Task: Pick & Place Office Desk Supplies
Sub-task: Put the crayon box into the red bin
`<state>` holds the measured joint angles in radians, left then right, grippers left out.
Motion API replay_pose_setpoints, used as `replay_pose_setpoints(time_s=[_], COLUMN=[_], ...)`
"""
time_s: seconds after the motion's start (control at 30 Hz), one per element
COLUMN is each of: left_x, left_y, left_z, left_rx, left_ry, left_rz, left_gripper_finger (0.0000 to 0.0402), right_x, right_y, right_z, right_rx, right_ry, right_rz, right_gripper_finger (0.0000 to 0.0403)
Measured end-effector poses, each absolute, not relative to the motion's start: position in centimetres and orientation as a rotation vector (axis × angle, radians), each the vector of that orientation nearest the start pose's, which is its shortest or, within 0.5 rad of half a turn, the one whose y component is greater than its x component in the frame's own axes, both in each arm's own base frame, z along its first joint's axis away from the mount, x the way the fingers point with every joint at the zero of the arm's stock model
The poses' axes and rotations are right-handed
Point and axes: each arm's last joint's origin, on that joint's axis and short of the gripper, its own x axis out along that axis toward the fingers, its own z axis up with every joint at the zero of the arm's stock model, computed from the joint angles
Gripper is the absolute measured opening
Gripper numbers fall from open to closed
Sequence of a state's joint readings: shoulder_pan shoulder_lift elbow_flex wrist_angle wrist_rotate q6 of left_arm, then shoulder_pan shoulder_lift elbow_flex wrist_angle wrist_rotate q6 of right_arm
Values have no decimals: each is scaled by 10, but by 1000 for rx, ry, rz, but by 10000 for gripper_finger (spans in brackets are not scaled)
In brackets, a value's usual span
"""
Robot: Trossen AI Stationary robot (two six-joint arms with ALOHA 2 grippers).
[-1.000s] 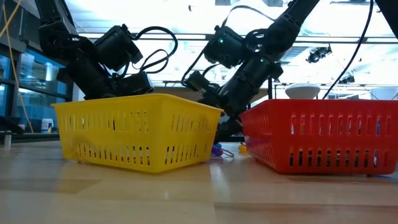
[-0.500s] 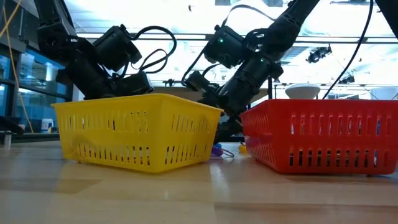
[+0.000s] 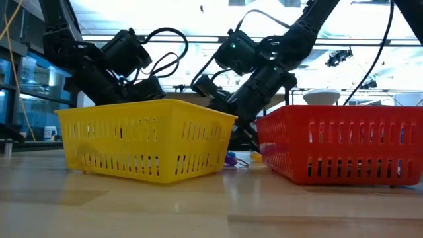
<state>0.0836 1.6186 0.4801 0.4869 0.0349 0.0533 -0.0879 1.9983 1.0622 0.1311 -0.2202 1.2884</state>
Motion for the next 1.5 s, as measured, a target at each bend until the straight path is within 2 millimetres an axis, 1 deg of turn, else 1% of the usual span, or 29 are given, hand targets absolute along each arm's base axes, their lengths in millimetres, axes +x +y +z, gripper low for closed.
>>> replay_pose_setpoints(time_s=[0.3,0.6,0.77,1.1,1.23,1.5], left_x=[264,262,260,259,259,258], left_y=[23,23,22,22,22,22], left_z=[110,108,106,104,104,104], left_rx=[-2,-43,-54,-62,-63,-62], left_ry=[674,720,756,770,772,773], left_rz=[25,35,35,39,39,40], left_gripper_finger=[99,99,99,99,99,99], right_x=[392,393,394,395,395,395], right_y=[-28,-25,-26,-26,-26,-26], right_z=[117,119,120,122,122,123], right_rx=[1315,1330,1330,1323,1321,1299], right_ry=[724,735,734,709,710,712], right_rz=[-350,-297,-290,-286,-285,-267], right_gripper_finger=[128,128,128,127,107,38])
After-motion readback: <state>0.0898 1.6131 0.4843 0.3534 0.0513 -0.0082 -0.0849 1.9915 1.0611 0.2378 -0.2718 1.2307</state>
